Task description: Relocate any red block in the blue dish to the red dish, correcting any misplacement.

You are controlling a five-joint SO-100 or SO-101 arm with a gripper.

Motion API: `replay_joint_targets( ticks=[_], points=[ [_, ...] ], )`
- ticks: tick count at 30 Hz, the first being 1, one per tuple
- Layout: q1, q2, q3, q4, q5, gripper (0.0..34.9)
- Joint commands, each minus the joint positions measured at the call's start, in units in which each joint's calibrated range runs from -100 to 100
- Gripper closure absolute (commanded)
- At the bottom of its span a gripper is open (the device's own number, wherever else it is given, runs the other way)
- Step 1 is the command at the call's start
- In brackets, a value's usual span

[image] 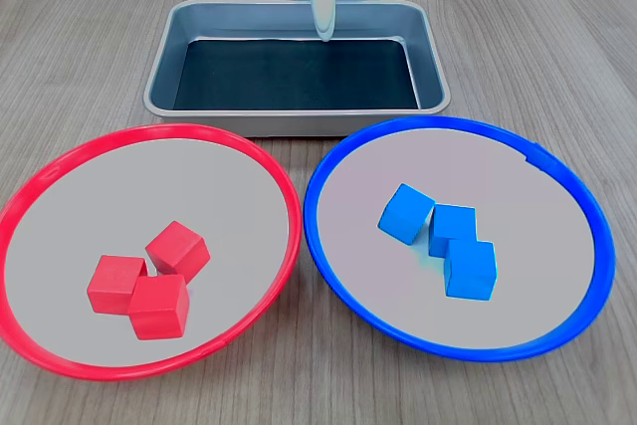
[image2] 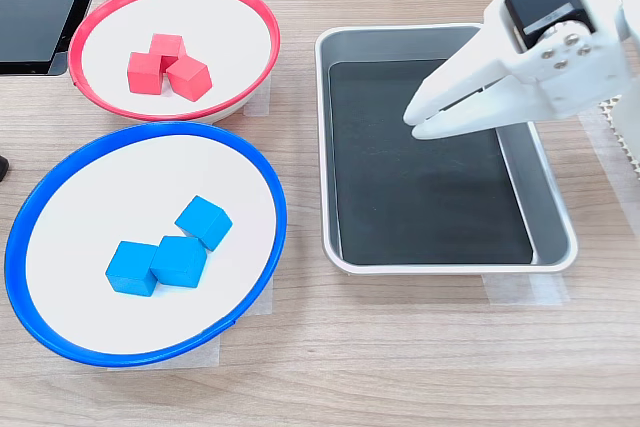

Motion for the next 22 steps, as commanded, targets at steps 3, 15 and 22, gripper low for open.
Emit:
replay_joint_targets(
  ticks=[3, 15, 22],
  points=[
    [1.0, -0.6, 0.0, 0.3, -0.6, 34.6],
    [1.0, -0.7, 0.0, 0.3, -0.6, 34.6],
    [1.0, -0.7, 0.0, 0.3, -0.6, 34.6]
  ],
)
